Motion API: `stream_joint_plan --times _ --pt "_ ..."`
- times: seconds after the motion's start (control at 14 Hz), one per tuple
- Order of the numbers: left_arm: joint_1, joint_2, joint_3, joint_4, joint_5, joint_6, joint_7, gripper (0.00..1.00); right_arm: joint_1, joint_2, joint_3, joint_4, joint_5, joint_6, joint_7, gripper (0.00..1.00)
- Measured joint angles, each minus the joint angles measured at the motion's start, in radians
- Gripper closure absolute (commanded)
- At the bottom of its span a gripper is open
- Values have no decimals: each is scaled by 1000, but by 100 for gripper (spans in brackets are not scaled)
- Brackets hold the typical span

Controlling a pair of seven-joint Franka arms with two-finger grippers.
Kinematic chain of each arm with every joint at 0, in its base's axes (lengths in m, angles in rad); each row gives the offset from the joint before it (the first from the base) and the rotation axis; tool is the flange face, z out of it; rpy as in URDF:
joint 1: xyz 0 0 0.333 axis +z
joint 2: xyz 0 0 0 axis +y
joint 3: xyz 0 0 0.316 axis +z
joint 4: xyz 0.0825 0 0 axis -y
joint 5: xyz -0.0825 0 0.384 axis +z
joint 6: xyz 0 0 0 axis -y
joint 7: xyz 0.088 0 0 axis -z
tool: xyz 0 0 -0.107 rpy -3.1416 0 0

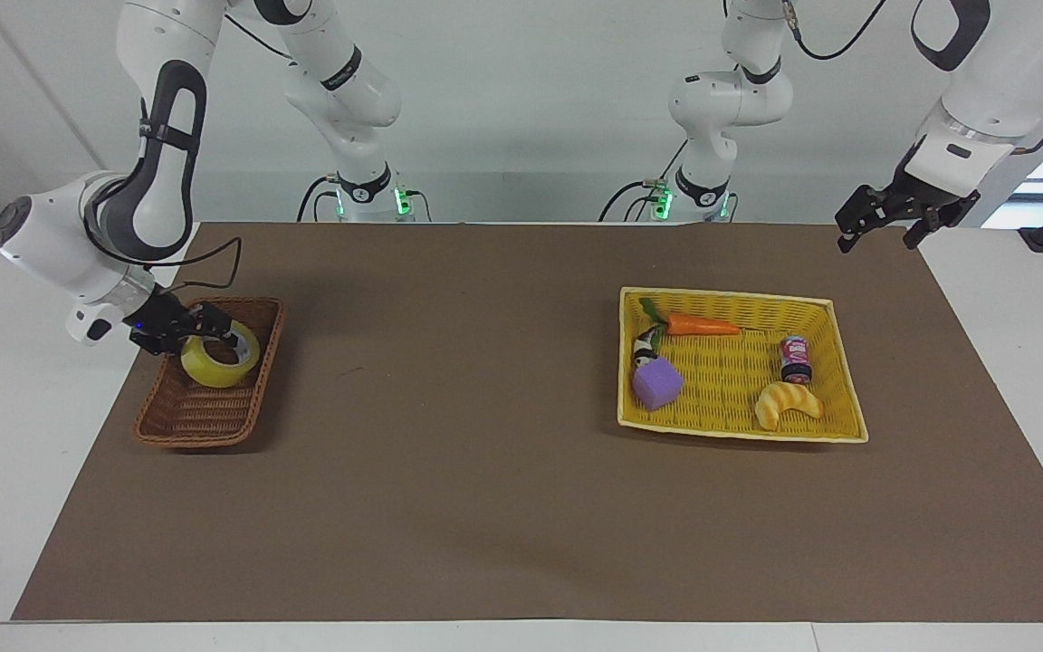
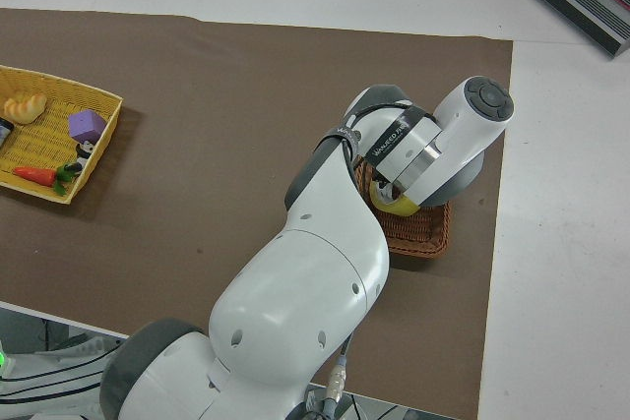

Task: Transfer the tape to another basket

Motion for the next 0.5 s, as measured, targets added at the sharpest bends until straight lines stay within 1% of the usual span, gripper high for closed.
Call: stream_joint_plan --times 0.29,0.5 --pt "0 0 0 0 0 0 0 0 -1 0 -1 7 0 3 -10 0" --pt "0 0 0 0 0 0 0 0 2 0 0 46 -13 4 -42 0"
